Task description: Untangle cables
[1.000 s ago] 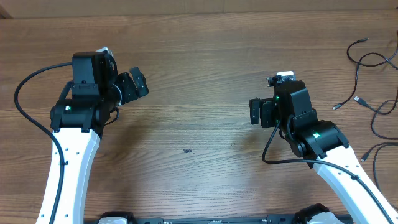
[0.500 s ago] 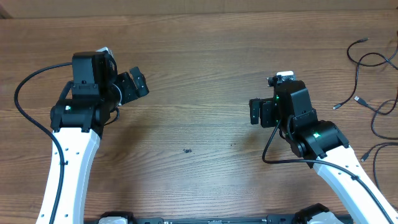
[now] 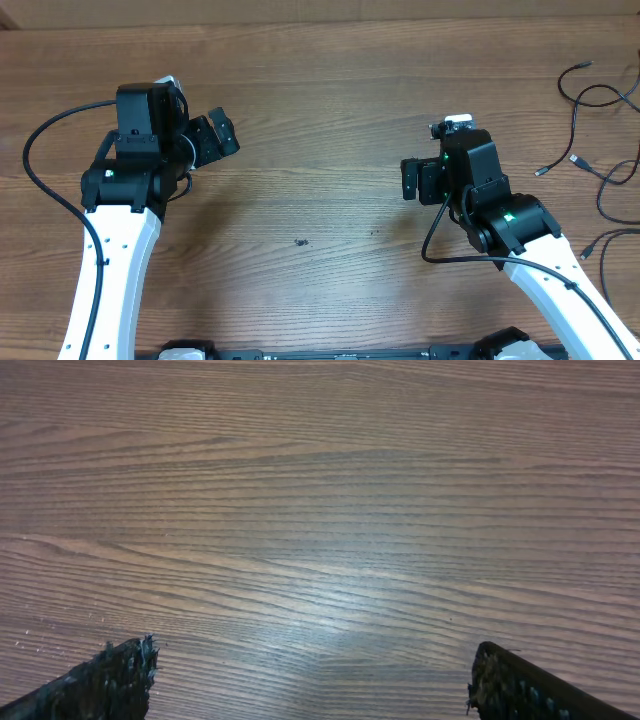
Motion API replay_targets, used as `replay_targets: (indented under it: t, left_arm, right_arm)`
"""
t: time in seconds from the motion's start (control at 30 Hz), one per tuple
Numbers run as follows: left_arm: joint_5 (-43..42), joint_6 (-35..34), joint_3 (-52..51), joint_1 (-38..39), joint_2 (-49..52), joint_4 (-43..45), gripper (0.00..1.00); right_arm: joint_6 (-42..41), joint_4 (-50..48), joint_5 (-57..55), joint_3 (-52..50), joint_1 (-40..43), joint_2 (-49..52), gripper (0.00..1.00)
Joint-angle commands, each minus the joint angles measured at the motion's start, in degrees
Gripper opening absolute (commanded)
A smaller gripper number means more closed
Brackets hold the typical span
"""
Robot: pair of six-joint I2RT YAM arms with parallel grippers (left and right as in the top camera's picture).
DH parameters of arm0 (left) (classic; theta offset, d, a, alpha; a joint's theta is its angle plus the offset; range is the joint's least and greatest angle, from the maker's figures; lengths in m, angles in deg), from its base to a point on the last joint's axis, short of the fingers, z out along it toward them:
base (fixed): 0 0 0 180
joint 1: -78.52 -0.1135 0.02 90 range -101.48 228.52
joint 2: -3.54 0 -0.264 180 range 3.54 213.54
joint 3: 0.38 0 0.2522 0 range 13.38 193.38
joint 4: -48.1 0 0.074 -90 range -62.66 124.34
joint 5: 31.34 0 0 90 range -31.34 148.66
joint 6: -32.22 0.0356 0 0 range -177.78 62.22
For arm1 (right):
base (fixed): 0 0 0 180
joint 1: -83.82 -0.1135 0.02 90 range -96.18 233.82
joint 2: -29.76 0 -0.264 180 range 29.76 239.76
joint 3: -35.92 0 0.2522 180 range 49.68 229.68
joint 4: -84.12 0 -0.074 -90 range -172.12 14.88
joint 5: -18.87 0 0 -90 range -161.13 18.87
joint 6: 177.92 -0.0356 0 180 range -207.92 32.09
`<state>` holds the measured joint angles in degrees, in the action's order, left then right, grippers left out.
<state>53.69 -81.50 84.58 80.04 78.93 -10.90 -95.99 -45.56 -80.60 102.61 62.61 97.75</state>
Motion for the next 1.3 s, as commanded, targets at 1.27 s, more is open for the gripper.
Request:
replay_targets:
  t: [1.27]
  left_arm:
    - [5.18,1.05,-28.33,7.34,-28.04,31.74,1.00]
  right_arm:
    - [0.24,-0.22,-0.72,1.25,-0.31,-0.72,1.00]
